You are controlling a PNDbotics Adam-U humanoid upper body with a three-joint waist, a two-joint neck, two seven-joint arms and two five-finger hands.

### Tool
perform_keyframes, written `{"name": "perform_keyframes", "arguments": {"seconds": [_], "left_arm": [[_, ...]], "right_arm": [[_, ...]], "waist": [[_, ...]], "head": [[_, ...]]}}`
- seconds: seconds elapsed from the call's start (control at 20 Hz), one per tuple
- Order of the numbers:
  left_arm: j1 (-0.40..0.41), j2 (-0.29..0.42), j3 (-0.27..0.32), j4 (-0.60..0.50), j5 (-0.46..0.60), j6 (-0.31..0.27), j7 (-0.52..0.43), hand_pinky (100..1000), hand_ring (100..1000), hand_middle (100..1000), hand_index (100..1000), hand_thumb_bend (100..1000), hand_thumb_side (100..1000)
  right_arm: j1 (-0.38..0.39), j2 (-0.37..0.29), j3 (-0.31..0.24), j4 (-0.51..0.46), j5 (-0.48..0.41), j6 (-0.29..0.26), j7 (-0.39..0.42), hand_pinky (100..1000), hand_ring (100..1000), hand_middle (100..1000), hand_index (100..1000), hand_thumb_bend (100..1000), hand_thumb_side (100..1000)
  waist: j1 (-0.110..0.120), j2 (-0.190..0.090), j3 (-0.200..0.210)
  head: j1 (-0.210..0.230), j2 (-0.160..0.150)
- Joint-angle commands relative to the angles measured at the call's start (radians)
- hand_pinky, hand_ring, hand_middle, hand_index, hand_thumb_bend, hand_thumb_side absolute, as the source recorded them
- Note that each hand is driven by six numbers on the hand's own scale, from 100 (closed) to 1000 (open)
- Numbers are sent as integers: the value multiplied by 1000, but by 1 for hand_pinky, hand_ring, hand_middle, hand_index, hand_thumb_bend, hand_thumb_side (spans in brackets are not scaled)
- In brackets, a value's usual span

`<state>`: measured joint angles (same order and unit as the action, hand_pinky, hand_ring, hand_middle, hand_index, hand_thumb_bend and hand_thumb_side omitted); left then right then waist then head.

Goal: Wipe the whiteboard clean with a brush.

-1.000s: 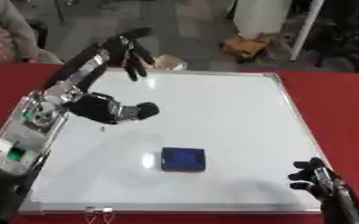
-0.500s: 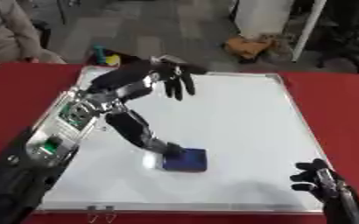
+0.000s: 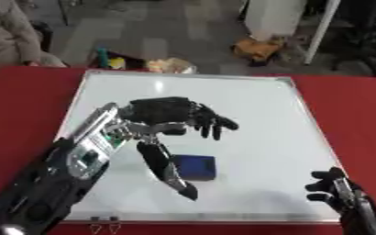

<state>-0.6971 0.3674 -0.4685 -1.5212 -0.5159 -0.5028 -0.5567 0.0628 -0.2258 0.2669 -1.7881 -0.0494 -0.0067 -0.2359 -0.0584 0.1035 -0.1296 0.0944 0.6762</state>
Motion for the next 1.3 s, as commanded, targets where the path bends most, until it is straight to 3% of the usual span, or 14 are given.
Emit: {"name": "perform_keyframes", "arguments": {"seconds": [0.05,0.7,1.3], "left_arm": [[-23,-11,0,33,-30,-22,11,576,589,617,972,687,486],[-4,-30,0,103,-96,-35,-8,568,576,603,972,646,460],[4,-54,9,167,-170,-12,65,553,565,591,966,585,431]], "right_arm": [[-2,-19,1,-24,-4,-1,2,604,641,480,685,100,875],[-1,-18,0,-24,-2,0,2,603,640,480,685,100,876],[0,-17,1,-24,-2,0,2,602,640,480,684,100,876]], "waist": [[0,-13,-2],[-1,-12,-4],[-3,-12,-6]], "head": [[-2,4],[-4,3],[-1,2]]}}
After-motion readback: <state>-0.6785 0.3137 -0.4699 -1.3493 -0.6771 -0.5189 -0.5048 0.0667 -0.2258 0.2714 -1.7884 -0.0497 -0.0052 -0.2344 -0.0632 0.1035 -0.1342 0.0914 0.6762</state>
